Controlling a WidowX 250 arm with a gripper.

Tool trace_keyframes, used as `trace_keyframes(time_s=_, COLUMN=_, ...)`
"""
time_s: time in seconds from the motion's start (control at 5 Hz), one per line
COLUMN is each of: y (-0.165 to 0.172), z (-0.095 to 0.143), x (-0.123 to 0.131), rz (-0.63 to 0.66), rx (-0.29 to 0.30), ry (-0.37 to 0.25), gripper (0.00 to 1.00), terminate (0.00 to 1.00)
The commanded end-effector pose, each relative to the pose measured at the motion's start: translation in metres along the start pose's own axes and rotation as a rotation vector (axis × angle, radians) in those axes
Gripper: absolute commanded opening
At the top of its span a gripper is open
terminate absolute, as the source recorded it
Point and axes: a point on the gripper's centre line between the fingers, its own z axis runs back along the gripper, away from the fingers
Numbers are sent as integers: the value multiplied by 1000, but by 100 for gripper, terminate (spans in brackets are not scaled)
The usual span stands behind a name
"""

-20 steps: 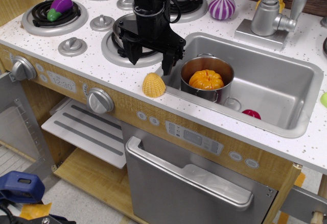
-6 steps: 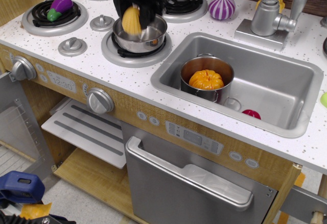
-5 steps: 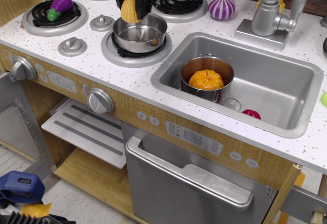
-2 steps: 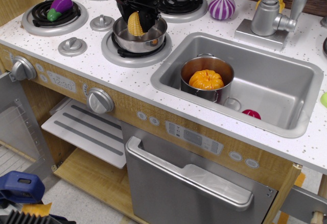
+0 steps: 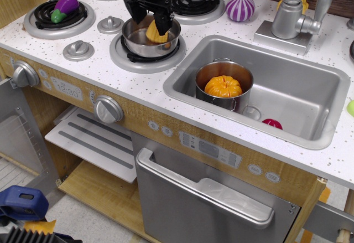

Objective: Put corn in pan which-is on stove

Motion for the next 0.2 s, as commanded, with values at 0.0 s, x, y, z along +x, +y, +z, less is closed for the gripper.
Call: trace_keyframes(time_s=0.0, y=6, z=15, x=9, rz=-6, rx=20, ry=-41, gripper=100, terminate=100)
